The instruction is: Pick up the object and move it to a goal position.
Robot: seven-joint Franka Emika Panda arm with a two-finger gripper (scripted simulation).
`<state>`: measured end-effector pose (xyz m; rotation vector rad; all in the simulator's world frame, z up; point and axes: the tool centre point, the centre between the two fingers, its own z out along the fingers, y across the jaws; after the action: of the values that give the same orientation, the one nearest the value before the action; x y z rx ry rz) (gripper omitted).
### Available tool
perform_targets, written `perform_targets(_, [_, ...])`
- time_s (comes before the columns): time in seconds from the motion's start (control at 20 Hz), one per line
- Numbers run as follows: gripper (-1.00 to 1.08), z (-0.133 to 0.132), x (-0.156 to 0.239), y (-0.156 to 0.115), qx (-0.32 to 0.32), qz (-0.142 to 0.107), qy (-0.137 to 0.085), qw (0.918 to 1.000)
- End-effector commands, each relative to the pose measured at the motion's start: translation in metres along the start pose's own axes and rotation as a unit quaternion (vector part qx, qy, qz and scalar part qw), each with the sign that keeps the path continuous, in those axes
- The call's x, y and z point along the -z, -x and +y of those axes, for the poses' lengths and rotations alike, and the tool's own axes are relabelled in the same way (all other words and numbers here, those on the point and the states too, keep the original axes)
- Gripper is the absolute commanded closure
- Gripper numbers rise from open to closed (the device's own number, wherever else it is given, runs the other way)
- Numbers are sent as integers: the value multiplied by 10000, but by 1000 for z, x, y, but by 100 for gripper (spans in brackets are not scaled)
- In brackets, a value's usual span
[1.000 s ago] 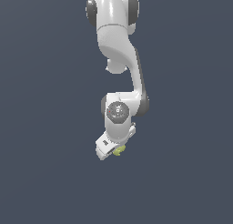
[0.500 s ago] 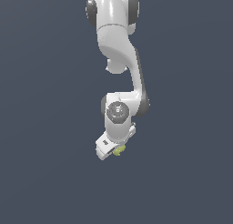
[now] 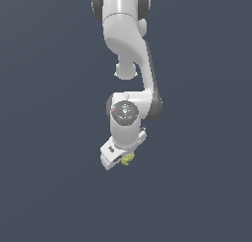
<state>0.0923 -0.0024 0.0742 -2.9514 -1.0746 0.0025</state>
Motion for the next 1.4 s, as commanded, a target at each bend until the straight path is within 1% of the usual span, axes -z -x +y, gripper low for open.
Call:
perform_targets(0.0, [108,2,19,3,-1,6,6,10000])
perform_targets(0.2, [108,6,58,10,2,4,7,10000])
perform_targets(0.9, [108,23,219,37,5,7,4,10000])
perform_targets(1.35, [108,35,312,51,6,9,2,10000])
